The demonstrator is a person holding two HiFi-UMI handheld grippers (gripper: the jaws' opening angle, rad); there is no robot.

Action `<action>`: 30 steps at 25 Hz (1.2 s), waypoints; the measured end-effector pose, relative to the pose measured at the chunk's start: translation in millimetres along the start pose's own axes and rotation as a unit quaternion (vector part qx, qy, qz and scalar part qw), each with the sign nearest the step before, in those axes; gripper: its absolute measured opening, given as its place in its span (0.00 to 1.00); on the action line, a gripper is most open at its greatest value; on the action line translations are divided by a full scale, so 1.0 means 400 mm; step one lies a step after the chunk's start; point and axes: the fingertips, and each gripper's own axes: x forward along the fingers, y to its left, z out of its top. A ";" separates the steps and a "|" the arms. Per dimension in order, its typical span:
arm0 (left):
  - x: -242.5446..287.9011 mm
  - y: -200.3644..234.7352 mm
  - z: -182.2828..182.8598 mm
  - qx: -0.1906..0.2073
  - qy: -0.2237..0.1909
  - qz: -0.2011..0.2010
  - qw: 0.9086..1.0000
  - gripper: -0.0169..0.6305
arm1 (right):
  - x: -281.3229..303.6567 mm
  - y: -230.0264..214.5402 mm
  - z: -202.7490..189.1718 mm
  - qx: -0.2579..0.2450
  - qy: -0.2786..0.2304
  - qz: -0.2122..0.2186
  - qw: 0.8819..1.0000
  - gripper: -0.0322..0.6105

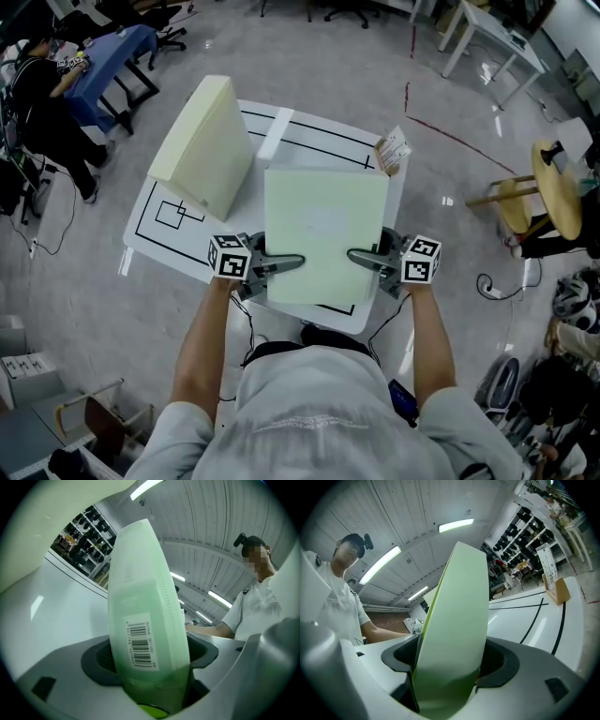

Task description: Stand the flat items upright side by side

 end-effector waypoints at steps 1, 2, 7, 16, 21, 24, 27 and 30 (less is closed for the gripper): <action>-0.003 -0.003 0.001 0.003 -0.003 0.000 1.000 0.62 | 0.002 0.003 0.002 -0.001 0.002 0.002 1.000 0.65; -0.007 -0.007 0.002 0.005 -0.005 -0.002 1.000 0.61 | 0.005 0.009 0.003 0.000 0.005 0.006 1.000 0.65; -0.014 -0.046 0.001 0.026 -0.005 -0.037 0.999 0.54 | 0.034 0.078 -0.013 0.011 0.034 0.062 0.997 0.61; -0.032 -0.080 0.018 0.057 0.003 -0.015 0.998 0.60 | 0.039 0.146 0.029 -0.010 -0.010 0.056 0.998 0.55; -0.090 -0.131 0.054 0.097 -0.030 -0.002 0.995 0.63 | 0.053 0.245 0.076 -0.067 -0.020 0.033 0.997 0.54; -0.141 -0.171 0.076 0.119 -0.045 -0.005 0.992 0.64 | 0.061 0.306 0.098 -0.091 -0.029 0.026 0.995 0.54; -0.228 -0.203 0.103 0.137 -0.064 -0.002 0.989 0.64 | 0.050 0.345 0.127 -0.102 -0.048 -0.002 0.994 0.54; -0.335 -0.219 0.122 0.159 -0.079 0.020 0.984 0.64 | 0.026 0.362 0.152 -0.115 -0.077 -0.071 0.988 0.54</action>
